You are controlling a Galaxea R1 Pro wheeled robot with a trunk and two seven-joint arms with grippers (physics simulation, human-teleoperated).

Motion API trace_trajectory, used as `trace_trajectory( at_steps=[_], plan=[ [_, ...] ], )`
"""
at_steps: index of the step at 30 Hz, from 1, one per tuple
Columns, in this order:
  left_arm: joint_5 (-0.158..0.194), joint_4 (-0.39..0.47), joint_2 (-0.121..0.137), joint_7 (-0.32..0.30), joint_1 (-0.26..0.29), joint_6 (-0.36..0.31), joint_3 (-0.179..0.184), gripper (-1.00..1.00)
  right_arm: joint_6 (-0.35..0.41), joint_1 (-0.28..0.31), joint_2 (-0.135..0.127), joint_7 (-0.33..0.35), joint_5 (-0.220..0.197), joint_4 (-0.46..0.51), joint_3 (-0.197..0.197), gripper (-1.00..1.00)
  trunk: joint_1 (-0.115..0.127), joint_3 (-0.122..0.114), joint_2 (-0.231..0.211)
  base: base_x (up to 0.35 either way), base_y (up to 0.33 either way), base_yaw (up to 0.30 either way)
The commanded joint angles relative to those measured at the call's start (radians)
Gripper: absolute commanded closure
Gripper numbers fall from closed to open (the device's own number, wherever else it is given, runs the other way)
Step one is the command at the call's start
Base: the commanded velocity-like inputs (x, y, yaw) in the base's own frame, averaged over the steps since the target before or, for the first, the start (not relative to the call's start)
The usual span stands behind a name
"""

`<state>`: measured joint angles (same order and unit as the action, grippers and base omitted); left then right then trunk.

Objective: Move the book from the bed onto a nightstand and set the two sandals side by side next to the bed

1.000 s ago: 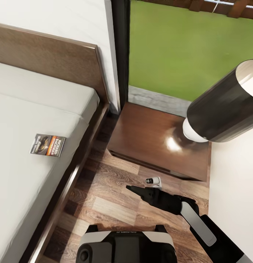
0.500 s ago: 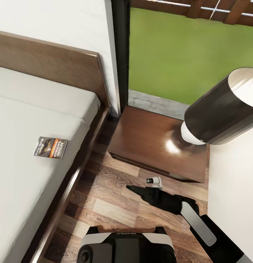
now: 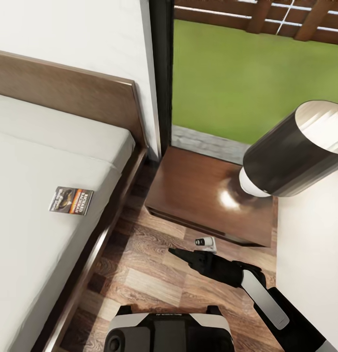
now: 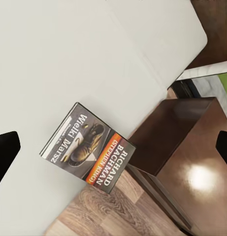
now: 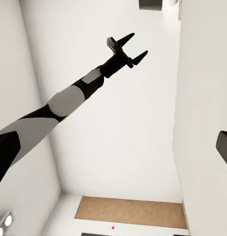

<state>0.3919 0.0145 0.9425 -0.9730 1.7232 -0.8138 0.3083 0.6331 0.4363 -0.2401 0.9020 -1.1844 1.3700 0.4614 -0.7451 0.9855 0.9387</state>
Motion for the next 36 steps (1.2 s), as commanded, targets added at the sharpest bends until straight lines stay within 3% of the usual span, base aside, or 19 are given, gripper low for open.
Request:
trace_trajectory(
  at_steps=[1, 16, 25, 36],
  plan=[
    [0.007, 0.0, 0.001, -0.003, 0.001, -0.005, 0.009, -1.0, 0.007, 0.001, -0.001, -0.002, -0.009, 0.0, 0.002, -1.0, 0.004, -0.004, -0.007, 0.0, 0.0, 0.0],
    [0.006, 0.001, 0.0, -0.003, 0.001, -0.005, 0.009, -1.0, 0.007, 0.001, -0.001, -0.002, -0.008, 0.0, 0.004, -1.0, 0.061, -0.075, -0.112, 0.0, 0.0, 0.0],
    [0.006, 0.002, 0.0, -0.004, 0.001, -0.005, 0.011, -1.0, 0.008, 0.001, -0.001, -0.002, 0.025, 0.0, 0.003, -1.0, 0.096, -0.117, -0.175, 0.0, 0.0, 0.0],
    [0.007, 0.003, 0.001, -0.009, 0.001, -0.005, 0.012, -1.0, 0.008, 0.001, -0.001, -0.001, 0.035, 0.0, 0.002, -1.0, 0.138, -0.169, -0.252, 0.0, 0.0, 0.0]
  ],
)
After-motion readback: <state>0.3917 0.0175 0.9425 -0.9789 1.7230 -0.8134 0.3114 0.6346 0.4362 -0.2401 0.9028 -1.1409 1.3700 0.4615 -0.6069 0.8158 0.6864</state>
